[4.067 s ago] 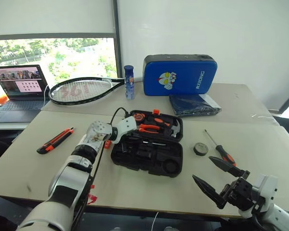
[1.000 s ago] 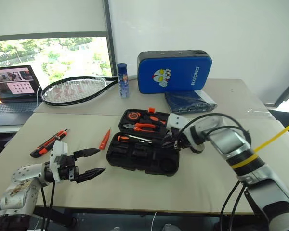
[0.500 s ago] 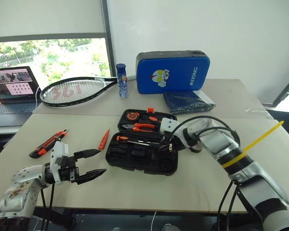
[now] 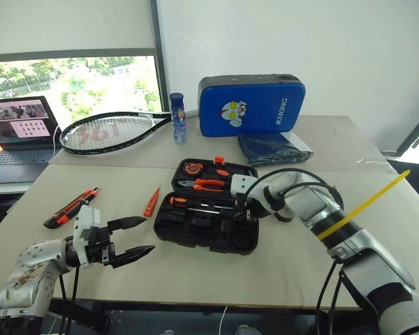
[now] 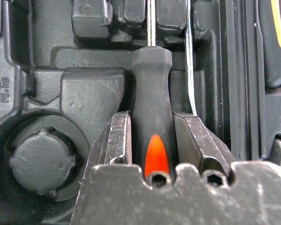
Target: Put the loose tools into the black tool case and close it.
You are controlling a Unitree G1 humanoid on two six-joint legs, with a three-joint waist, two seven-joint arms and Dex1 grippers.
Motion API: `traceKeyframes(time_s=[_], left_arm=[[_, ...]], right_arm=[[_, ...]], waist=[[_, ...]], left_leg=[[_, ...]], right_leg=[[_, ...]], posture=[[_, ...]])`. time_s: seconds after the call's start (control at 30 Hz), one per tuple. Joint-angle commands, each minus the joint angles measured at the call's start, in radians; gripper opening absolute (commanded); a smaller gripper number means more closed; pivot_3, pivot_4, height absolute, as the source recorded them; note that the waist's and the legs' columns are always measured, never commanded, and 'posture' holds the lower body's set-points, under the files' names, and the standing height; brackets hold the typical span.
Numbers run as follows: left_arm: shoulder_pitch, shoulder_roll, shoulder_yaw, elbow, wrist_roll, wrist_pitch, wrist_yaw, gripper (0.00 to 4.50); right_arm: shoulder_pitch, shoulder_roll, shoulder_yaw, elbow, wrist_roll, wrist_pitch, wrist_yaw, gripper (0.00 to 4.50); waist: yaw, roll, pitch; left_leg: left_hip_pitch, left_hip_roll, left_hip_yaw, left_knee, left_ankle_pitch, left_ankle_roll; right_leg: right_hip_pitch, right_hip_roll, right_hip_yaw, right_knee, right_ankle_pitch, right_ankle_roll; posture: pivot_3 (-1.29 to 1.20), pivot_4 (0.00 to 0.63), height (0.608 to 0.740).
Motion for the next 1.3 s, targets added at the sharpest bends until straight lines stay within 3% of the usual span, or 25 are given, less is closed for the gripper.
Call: traceKeyframes(time_s=[0.03,0.1,0.3,0.43,0.57,0.7,1.3], left_arm=[[-0.003,0.009,0.018,-0.034,-0.020,0.006,0.005,4.50],[-0.001,0.011,0.020,-0.033,-0.021,0.007,0.004,4.50],[-0.006,0.018,0.024,-0.027,-0.020,0.013,0.002,4.50],[-0.015,0.017,0.024,-0.014,-0.015,0.011,-0.001,4.50],[-0.022,0.010,0.014,-0.004,-0.007,0.003,-0.001,4.50],[-0.024,0.007,0.007,-0.007,-0.004,0.005,-0.001,4.50],[0.021,0.012,0.019,-0.056,-0.001,0.010,0.034,4.50]], right_arm=[[0.001,0.004,-0.018,0.001,0.004,0.022,0.017,1.99],[0.001,-0.007,-0.052,-0.026,0.036,0.024,0.044,2.41],[-0.009,-0.070,-0.151,-0.119,0.150,0.055,0.156,2.41],[0.014,-0.085,-0.173,-0.145,0.171,0.057,0.147,2.41],[0.048,-0.031,-0.184,-0.110,0.141,-0.013,0.049,1.45],[0.057,-0.013,-0.144,-0.076,0.100,-0.057,0.032,0.03],[0.055,0.079,-0.073,0.073,-0.005,-0.101,-0.021,0.03]], waist=[[-0.001,0.000,0.000],[0.000,0.000,0.000],[0.000,0.000,0.000],[0.001,0.000,0.000],[-0.002,0.000,0.000],[0.000,0.000,0.000],[-0.010,-0.001,0.000]], left_leg=[[0.000,0.000,0.000,0.000,0.000,0.000],[0.000,0.000,0.000,0.000,0.000,0.000],[-0.004,0.000,-0.001,-0.001,0.000,0.000],[-0.004,0.000,-0.001,-0.001,0.000,0.000],[-0.003,0.000,-0.001,-0.001,0.000,0.000],[-0.003,0.000,0.000,-0.001,0.000,0.000],[0.002,0.001,0.000,-0.001,0.000,0.000]], right_leg=[[0.000,0.000,0.000,0.000,0.000,0.000],[-0.001,0.000,0.000,0.000,0.000,0.000],[-0.004,0.000,-0.001,-0.001,0.000,0.000],[-0.003,0.000,-0.002,-0.002,0.000,0.000],[-0.002,0.000,-0.001,-0.001,0.000,0.000],[-0.003,0.000,-0.001,-0.001,0.000,0.000],[0.001,0.000,-0.001,0.000,0.000,-0.001]], posture=[[0.00,0.150,0.740],[0.00,0.150,0.740],[0.00,0.150,0.740],[0.00,0.150,0.740],[0.00,0.150,0.740],[0.00,0.150,0.740],[0.00,0.150,0.740]])
